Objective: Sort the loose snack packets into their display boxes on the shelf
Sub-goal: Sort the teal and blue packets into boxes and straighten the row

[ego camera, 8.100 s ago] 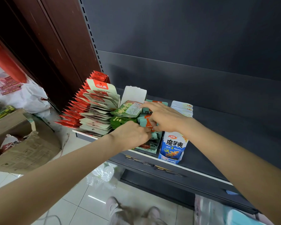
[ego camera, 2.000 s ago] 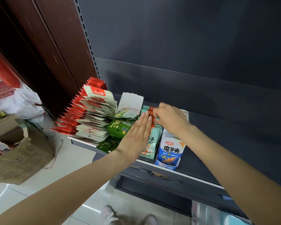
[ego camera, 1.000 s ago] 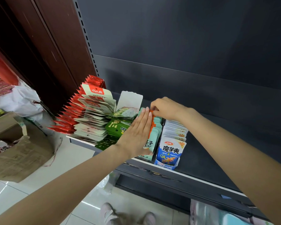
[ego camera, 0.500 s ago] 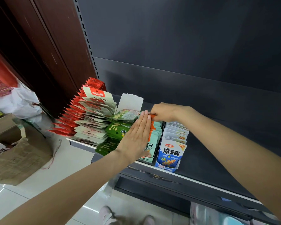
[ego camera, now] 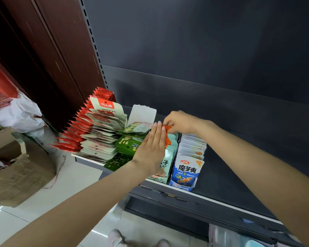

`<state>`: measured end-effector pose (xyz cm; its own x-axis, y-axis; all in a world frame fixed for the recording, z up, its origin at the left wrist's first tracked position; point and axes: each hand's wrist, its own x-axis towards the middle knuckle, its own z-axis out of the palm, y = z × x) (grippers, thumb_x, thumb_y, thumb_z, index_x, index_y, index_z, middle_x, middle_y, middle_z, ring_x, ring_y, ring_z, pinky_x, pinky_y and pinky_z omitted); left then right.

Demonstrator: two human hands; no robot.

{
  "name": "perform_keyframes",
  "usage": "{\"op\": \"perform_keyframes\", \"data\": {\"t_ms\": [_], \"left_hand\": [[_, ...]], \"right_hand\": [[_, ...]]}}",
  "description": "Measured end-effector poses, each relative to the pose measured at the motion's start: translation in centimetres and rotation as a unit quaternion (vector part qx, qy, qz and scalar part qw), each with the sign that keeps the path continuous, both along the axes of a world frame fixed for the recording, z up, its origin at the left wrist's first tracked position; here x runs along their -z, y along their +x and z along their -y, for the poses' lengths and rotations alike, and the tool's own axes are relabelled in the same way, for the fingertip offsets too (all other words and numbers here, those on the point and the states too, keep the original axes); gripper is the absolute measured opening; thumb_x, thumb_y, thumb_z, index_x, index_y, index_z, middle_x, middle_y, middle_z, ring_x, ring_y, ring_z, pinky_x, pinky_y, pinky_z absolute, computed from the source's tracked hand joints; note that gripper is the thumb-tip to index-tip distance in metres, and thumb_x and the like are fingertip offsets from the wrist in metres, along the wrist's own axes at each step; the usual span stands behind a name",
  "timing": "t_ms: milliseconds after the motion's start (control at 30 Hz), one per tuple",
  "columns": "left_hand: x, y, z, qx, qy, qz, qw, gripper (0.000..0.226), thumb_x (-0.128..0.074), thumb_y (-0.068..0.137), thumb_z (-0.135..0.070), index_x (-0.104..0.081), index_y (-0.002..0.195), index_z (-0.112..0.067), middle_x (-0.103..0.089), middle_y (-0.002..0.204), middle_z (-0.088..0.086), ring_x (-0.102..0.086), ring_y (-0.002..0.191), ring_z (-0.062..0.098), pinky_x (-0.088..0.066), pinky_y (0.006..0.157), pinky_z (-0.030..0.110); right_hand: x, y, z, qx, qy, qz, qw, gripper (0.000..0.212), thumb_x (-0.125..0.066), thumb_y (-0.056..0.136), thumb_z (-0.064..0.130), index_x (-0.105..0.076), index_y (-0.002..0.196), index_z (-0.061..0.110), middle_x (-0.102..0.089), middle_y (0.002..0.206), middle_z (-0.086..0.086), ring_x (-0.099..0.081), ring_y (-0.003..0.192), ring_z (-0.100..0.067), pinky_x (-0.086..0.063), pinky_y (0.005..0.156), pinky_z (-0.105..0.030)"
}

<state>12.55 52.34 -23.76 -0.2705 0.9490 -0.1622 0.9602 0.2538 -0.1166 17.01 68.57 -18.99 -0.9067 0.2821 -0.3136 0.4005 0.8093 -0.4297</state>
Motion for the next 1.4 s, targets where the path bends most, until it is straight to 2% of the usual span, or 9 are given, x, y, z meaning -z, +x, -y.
{"op": "perform_keyframes", "data": {"t_ms": [133,200,400,500,667,800,1000,1233,1400], "left_hand": [[-0.8,-0.4,-2.0,-0.026,-0.047,0.116,0.992,0.123,-0.06,0.079,-0.057,0.029,0.14,0.001,0.042,0.144,0.017,0.037,0.134,0.03,0.01,0.114,0.041],[-0.9,-0.5,-2.3,-0.051,-0.006,0.2,0.978,0.099,-0.042,0.09,-0.052,0.025,0.143,-0.003,0.038,0.148,0.012,0.035,0.136,0.023,0.012,0.115,0.039],[2.4,0.3,-2.5,-0.062,0.161,0.085,0.981,0.069,0.009,0.09,-0.041,0.009,0.148,-0.004,0.015,0.156,0.015,0.017,0.144,0.026,0.008,0.117,0.035],[2.8,0.5,-3.1,-0.074,0.188,0.084,0.976,0.067,0.005,0.092,-0.039,-0.001,0.15,-0.006,0.006,0.158,0.014,0.01,0.145,0.026,0.004,0.117,0.035],[3.1,0.5,-3.5,-0.071,0.221,0.019,0.972,0.057,-0.02,0.096,-0.034,-0.031,0.145,-0.005,-0.029,0.152,0.013,-0.023,0.142,0.029,-0.017,0.113,0.043],[2.8,0.6,-4.0,-0.088,0.192,0.034,0.977,0.058,-0.016,0.097,-0.035,-0.026,0.147,-0.007,-0.025,0.154,0.01,-0.02,0.143,0.028,-0.014,0.115,0.041],[1.4,0.0,-2.8,-0.047,0.162,0.107,0.98,0.061,-0.011,0.099,-0.042,-0.002,0.15,-0.009,0.004,0.159,0.007,0.011,0.146,0.022,0.007,0.115,0.032],[0.0,0.9,0.0,-0.062,0.197,0.141,0.968,0.072,-0.014,0.095,-0.054,-0.023,0.147,-0.004,-0.021,0.154,0.012,-0.016,0.144,0.024,-0.016,0.115,0.032],[-0.5,0.8,1.3,0.01,0.116,0.091,0.989,0.082,-0.003,0.084,-0.057,-0.008,0.15,-0.009,-0.007,0.158,0.012,-0.001,0.146,0.023,0.003,0.117,0.032]], "right_hand": [[-1.1,2.1,-1.6,0.102,-0.013,-0.142,0.985,0.028,-0.06,0.09,0.011,-0.064,0.117,0.016,-0.066,0.114,0.001,-0.06,0.106,-0.009,-0.045,0.09,-0.023],[-1.0,2.4,-2.0,0.077,0.014,-0.081,0.994,0.029,-0.051,0.095,0.011,-0.062,0.122,0.016,-0.064,0.12,0.0,-0.059,0.11,-0.011,-0.045,0.093,-0.026],[0.4,2.2,-2.0,0.04,0.035,-0.001,0.999,0.029,-0.042,0.097,0.015,-0.071,0.091,0.013,-0.066,0.079,0.0,-0.056,0.062,-0.011,-0.047,0.059,-0.031],[0.6,2.5,-1.3,0.029,0.108,0.025,0.993,0.028,-0.04,0.093,0.009,-0.065,0.081,0.008,-0.053,0.065,-0.003,-0.041,0.052,-0.018,-0.035,0.051,-0.036],[0.0,3.3,-0.7,0.048,0.066,-0.068,0.994,0.029,-0.042,0.096,0.014,-0.068,0.107,0.022,-0.064,0.086,0.008,-0.058,0.069,-0.013,-0.047,0.062,-0.033],[-0.3,3.0,-0.7,0.036,0.092,-0.023,0.995,0.02,-0.046,0.095,0.015,-0.065,0.098,0.016,-0.059,0.074,0.001,-0.055,0.062,-0.014,-0.041,0.053,-0.029],[0.0,2.8,0.0,0.049,0.083,-0.014,0.995,0.011,-0.064,0.088,0.023,-0.059,0.095,0.017,-0.062,0.091,-0.001,-0.06,0.081,-0.018,-0.052,0.071,-0.039],[0.0,3.1,0.4,0.056,0.072,-0.014,0.996,0.022,-0.065,0.086,0.026,-0.06,0.106,0.019,-0.063,0.104,0.0,-0.06,0.092,-0.017,-0.05,0.081,-0.041],[-0.4,4.0,0.8,0.064,0.092,-0.051,0.992,0.041,-0.061,0.09,0.026,-0.052,0.129,0.022,-0.052,0.126,-0.001,-0.045,0.119,-0.018,-0.043,0.094,-0.039]]}}
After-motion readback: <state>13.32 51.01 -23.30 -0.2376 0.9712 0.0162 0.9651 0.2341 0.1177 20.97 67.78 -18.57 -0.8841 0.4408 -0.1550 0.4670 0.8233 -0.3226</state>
